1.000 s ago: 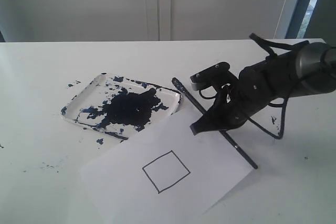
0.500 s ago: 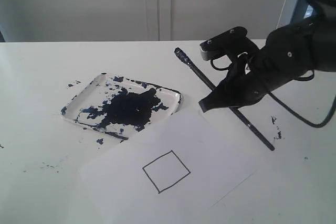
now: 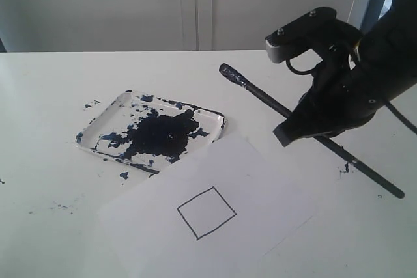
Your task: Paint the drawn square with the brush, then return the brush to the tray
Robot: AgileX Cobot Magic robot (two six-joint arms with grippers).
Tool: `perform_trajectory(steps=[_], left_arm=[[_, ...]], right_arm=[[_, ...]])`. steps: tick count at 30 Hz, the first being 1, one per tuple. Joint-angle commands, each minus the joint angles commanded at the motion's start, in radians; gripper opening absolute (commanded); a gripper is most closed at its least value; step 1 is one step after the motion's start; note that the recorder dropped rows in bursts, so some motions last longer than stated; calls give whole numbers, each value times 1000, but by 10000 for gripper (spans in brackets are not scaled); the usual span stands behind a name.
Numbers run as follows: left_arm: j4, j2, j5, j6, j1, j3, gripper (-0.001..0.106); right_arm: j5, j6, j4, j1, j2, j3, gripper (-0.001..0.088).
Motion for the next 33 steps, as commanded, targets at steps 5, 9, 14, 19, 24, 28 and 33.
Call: perform_trajectory(steps=[5,9,14,19,24,28,33], left_arm=[[0,0,0,0,0,0,3],[0,0,0,0,0,0,3],[0,0,0,0,0,0,3],[0,0,0,0,0,0,3],[0,0,-92,-1,0,0,3],[0,0,-274,-10,0,0,3],[0,0,-383,-218,0,0,3]], right_arm=[[-2,0,40,32,-23,-2,0],[2,2,48,57,-23,-2,0],[15,2,60,69,-23,-2,0],[22,2,62,69,-23,-2,0],[22,2,83,69,-23,-2,0],[20,2,83,69,-23,-2,0],[9,2,83,69,-23,-2,0]])
